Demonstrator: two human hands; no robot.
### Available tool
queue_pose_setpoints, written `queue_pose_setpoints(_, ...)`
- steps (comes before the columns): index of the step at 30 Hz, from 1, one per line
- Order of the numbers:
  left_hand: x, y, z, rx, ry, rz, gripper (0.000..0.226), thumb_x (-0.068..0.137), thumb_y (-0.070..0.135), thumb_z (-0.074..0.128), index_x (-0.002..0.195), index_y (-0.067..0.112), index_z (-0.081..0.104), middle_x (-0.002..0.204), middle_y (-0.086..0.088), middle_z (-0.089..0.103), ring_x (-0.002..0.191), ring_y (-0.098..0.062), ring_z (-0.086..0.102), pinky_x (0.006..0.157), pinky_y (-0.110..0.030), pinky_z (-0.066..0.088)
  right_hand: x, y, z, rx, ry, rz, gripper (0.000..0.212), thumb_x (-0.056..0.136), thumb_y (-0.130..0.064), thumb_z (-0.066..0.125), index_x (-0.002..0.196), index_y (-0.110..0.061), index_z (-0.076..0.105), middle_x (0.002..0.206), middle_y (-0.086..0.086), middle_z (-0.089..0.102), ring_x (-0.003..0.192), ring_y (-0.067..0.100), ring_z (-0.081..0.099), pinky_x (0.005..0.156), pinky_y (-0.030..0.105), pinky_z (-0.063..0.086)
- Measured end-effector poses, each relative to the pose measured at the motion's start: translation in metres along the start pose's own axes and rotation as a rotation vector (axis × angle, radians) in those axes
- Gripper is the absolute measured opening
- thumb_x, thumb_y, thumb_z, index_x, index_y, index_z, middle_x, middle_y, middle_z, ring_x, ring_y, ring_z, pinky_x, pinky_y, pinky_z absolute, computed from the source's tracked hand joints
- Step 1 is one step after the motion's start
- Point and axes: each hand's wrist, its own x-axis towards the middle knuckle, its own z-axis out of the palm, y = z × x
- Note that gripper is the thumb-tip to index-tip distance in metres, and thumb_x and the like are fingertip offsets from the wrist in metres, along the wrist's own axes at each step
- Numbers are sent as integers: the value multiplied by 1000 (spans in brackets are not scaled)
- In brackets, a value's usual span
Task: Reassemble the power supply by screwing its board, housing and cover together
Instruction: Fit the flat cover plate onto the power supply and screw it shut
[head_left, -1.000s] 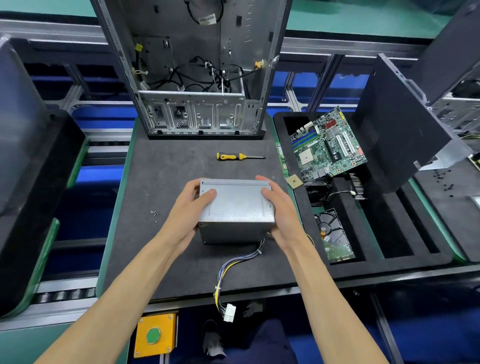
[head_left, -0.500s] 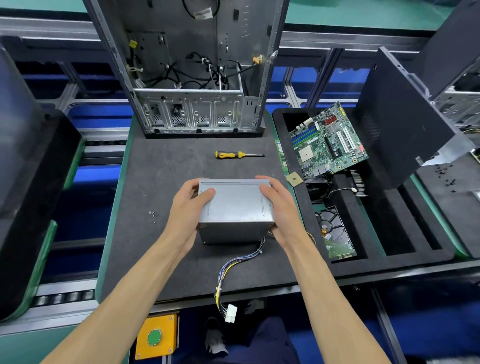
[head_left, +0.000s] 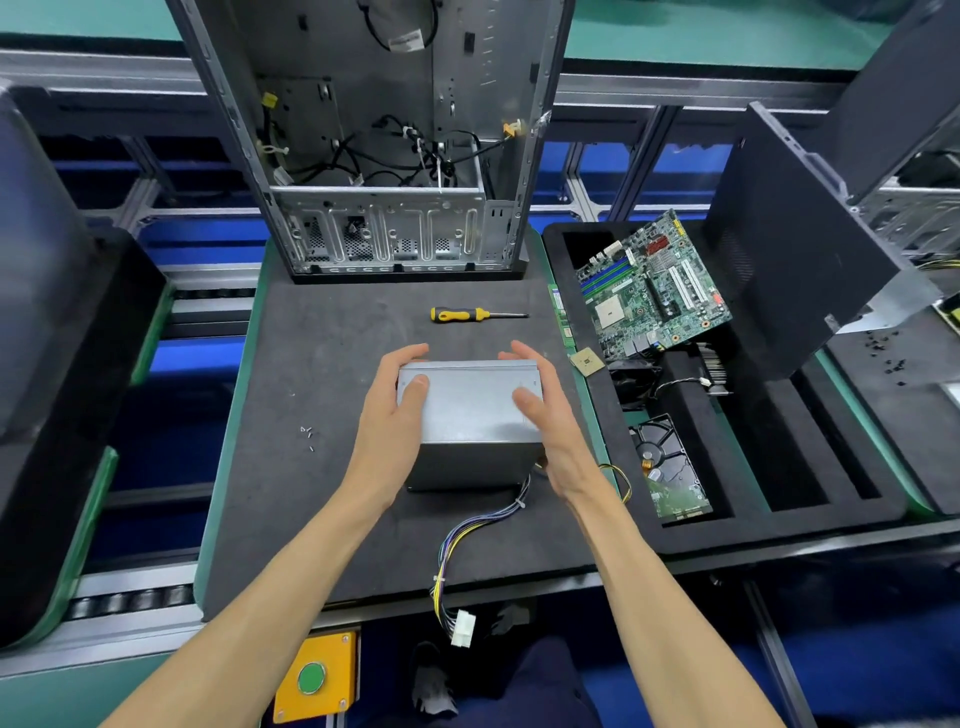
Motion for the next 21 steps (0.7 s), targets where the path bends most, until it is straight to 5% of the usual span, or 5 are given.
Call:
queue_pose_setpoints(7,-1,0,0,-60,11,-48,32,92,27,48,120,37,59,112,14,63,94,4,58,77,-17,43,7,-7,-27,-318,-378,87,147,60,-26,96,161,-31,-12,156,-23,21,135,-21,30,102,4,34)
queue_pose_setpoints(9,3,1,-3,-36,1,-48,29,97,22,49,120,37,59,110,12,63,92,3,58,78,-20,43,5,-5,-38,-380,-413,75,136,69,-21,96,161,-36,-4,152,-37,29,137,-20,30,109,6,29)
queue_pose_setpoints(12,6,4,-18,115,-131,-21,28,97,24,59,121,38,56,110,20,63,97,0,60,78,-17,47,3,0,-42,-436,-332,11,112,69,-21,96,154,-28,24,150,-21,43,142,-2,38,121,23,29)
queue_pose_setpoints(15,5,8,-31,283,-364,-33,82,61,51,85,128,41,39,117,27,52,104,4,56,79,-7,46,3,2,-41,-453,-281,-49,103,67,-21,97,147,-26,32,146,-16,48,141,3,42,121,28,31)
queue_pose_setpoints(21,11,17,-40,694,-326,284,97,43,61,89,125,33,44,118,16,45,109,-13,46,99,-41,43,5,4,-44,-519,-235,-86,97,65,-28,98,142,-29,39,140,-24,53,138,2,46,120,29,34)
